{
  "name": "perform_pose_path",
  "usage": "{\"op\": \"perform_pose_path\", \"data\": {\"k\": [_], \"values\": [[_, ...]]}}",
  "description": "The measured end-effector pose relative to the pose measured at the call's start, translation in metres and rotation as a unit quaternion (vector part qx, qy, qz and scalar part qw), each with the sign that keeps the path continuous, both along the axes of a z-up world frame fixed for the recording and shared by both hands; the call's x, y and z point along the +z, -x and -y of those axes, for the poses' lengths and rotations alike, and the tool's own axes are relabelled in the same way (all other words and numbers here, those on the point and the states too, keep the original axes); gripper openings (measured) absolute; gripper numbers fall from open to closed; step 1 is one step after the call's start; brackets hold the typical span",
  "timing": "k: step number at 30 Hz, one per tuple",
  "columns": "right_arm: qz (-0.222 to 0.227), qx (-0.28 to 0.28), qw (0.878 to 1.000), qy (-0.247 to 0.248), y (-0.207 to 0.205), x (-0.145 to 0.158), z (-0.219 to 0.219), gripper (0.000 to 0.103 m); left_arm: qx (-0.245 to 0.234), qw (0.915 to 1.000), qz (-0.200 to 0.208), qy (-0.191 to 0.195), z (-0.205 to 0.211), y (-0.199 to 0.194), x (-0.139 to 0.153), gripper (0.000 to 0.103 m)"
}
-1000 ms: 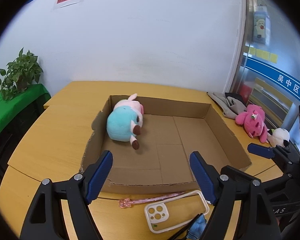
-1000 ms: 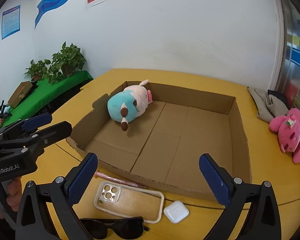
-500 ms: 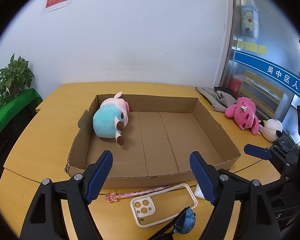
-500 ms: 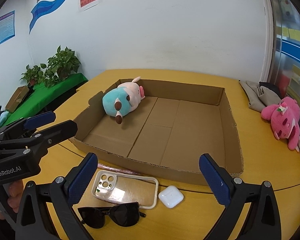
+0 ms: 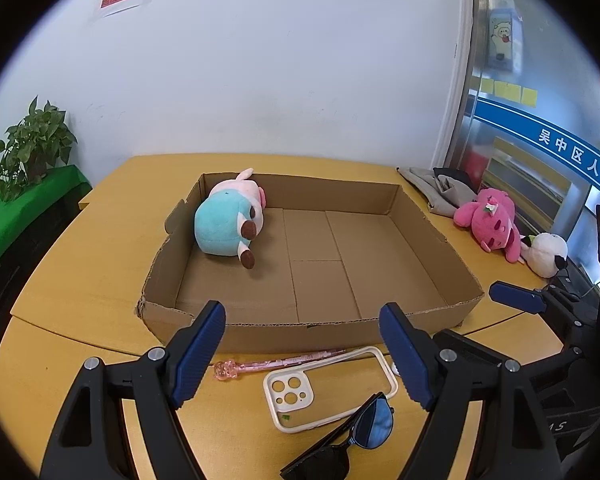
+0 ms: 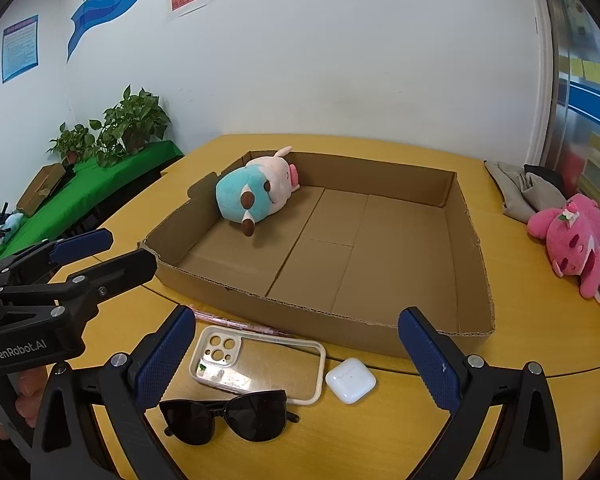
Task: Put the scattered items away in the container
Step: 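Withdraw the left gripper and move the right gripper toward the black sunglasses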
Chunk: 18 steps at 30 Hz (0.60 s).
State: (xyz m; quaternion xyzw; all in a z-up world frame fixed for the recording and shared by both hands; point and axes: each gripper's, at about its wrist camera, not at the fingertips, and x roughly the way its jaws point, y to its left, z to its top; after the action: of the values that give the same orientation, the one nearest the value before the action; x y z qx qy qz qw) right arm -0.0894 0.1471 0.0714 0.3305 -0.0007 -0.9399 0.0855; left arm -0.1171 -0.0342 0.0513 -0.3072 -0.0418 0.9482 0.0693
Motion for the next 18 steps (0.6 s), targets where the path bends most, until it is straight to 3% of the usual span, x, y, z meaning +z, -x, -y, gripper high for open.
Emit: {"op": "perform_pose_path", "data": {"k": [18], "values": [[0.018,-0.008,1.000,0.003,-0.004,-0.016,-0.017,0.103,-0.015,0.9998,0.014,-0.005,-0.010,-0.003,-0.013,0.079]]}}
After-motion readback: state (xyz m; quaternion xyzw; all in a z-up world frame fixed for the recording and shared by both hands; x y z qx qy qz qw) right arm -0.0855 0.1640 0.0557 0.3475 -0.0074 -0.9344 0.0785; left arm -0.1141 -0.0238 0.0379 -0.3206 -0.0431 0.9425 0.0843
